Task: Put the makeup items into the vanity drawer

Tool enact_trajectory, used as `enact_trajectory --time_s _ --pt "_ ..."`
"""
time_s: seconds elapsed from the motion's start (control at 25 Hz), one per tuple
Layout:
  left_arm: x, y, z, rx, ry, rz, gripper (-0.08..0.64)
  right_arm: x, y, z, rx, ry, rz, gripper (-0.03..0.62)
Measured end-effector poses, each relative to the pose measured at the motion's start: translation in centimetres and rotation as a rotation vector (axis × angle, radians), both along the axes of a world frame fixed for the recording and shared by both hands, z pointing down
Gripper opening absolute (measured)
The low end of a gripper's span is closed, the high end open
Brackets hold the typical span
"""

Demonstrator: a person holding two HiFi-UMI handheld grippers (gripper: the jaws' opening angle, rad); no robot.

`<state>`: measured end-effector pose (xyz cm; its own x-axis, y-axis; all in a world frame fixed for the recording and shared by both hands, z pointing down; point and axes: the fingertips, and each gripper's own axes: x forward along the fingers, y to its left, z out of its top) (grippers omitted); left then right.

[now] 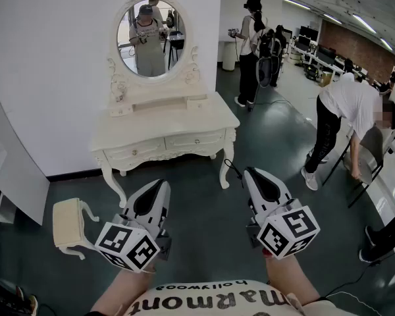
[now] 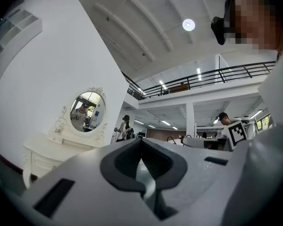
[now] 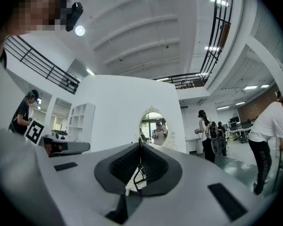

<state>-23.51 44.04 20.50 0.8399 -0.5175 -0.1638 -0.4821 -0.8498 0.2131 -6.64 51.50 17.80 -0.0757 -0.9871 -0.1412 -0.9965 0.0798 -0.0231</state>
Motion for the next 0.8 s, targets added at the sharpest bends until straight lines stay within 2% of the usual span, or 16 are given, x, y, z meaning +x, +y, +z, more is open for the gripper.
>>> enact_trajectory --time_s 0.12,0.32,0.48,0.8 --pt "-0.5 -0.3 0.2 -0.003 0.008 -0.001 0.009 -0.4 -0.2 0.2 0.004 0.002 0.001 0.031" --pt "-1.5 -0.7 -0.1 0.001 0.016 0.020 0.009 -1.1 -0.7 0.1 0.022 -0.084 -0.014 0.031" --pt "-3.3 -1.4 0.6 -0.001 0.016 0.029 0.009 -2.6 -1.4 1.3 0.020 -0.093 -0.005 0.031" --pt "-4.4 -3.9 4.9 -0.119 -0.023 0.050 0.008 -3.1 -5.8 3.8 -0.038 -0.113 -0.011 0.031"
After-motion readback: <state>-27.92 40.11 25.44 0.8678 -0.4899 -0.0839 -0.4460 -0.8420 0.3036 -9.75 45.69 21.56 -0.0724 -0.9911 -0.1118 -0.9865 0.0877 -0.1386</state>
